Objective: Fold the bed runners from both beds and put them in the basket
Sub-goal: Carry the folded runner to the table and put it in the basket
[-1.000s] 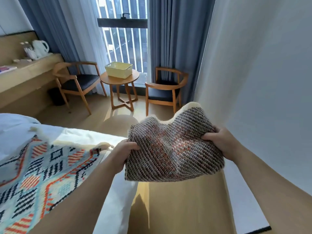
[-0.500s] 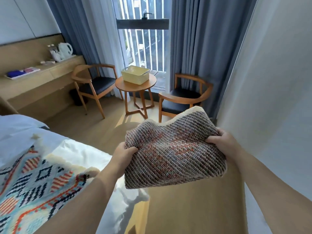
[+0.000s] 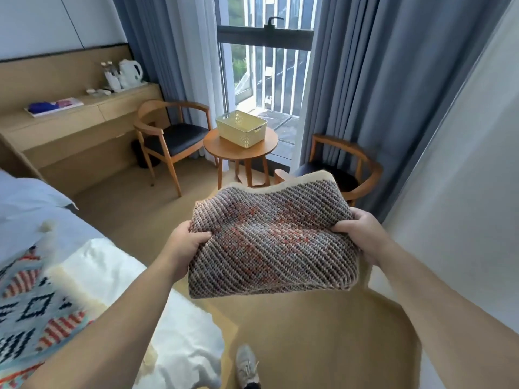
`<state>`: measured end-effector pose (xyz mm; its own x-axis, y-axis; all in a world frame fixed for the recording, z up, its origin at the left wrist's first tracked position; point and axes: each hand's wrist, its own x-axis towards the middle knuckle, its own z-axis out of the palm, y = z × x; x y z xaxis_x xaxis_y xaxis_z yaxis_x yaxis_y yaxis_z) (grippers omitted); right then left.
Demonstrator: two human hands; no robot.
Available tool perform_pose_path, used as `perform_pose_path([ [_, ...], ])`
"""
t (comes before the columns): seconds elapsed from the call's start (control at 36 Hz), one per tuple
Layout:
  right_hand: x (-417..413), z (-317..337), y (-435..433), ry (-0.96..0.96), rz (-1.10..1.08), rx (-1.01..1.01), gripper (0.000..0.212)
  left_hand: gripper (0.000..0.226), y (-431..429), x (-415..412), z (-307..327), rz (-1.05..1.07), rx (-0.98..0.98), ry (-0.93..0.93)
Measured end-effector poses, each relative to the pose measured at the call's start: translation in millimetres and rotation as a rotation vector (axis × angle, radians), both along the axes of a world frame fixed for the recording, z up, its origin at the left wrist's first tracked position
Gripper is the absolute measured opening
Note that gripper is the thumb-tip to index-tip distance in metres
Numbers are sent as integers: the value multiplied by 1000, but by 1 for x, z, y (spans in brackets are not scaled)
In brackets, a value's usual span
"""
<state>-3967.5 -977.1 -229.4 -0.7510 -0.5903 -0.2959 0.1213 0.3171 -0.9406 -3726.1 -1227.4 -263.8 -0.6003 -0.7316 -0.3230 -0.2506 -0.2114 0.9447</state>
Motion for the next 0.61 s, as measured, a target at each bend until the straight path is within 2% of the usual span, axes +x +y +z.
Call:
perform_pose_path([
  [0.11, -43, -11, -42, -26, -7, 9, 36, 25, -41, -44, -10, 37, 28, 30],
  [0.33, -134, -17, -150, -38, -48, 44, 33, 22, -146, -141, -15, -10, 101, 90],
  [0.39, -156, -17, -178, -30, -63, 52, 32, 25, -175, -163, -11, -24, 95, 83],
  [0.5, -196, -17, -230, -20, -72, 51, 29, 52, -237, -200, -9, -49, 73, 51],
  [0.61, -232, -24, -279, -42, -87, 46, 27, 41, -281, -235, -1, -76, 38, 8],
])
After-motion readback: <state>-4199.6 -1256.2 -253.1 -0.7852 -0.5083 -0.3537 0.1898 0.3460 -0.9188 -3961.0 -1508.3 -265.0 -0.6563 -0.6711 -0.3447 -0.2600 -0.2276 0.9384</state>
